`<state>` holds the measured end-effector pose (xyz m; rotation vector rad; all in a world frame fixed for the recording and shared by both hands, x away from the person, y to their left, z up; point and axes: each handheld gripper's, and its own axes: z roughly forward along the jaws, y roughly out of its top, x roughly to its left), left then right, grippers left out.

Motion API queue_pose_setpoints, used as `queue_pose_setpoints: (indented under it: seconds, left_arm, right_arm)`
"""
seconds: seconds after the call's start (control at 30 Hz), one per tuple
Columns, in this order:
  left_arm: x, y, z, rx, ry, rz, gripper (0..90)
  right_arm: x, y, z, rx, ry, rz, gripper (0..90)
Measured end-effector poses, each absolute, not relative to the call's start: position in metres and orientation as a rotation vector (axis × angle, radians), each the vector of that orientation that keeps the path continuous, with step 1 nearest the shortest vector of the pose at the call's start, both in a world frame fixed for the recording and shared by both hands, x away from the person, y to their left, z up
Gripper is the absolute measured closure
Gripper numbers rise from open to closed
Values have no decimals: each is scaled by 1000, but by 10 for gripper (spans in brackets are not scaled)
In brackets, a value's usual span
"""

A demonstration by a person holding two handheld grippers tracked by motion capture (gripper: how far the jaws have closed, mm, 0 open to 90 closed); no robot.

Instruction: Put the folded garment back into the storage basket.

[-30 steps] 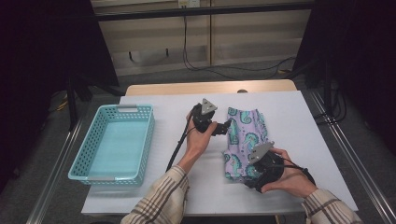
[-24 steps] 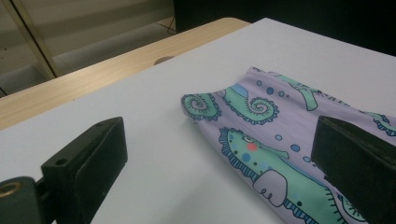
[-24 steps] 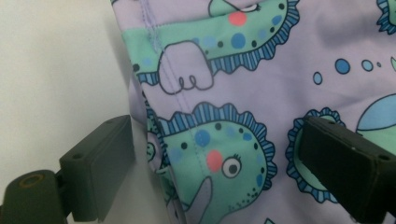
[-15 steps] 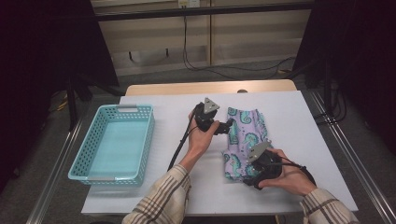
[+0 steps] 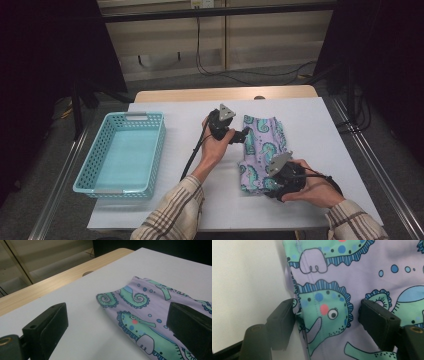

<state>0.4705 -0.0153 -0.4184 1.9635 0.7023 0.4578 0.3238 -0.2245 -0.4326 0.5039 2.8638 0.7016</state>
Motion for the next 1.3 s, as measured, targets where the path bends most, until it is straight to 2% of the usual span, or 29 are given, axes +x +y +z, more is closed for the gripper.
queue_pose_setpoints:
  seconds: [0.37, 0.43, 0.47, 0.6, 0.97, 1.03, 1.3]
  left_arm:
    - [476, -14, -413, 1956, 715, 492, 40]
    - [476, -14, -414, 1946, 717, 488, 40]
    - [477, -14, -416, 1954, 715, 483, 40]
    - [479, -16, -420, 1968, 723, 465, 40]
    - [493, -24, -433, 1972, 807, 448, 33]
    - [494, -25, -434, 1975, 813, 444, 33]
    - [504, -29, -432, 1996, 817, 453, 31]
  right_arm:
    - [327, -224, -431, 437, 2883, 685, 381]
    - [327, -224, -430, 439, 2882, 687, 408]
    - [328, -226, -431, 447, 2868, 705, 475]
    - [330, -227, -431, 450, 2861, 716, 514]
    - [330, -225, -430, 441, 2862, 689, 566]
    - [331, -226, -428, 467, 2847, 663, 700]
    - [335, -228, -429, 473, 2835, 672, 763]
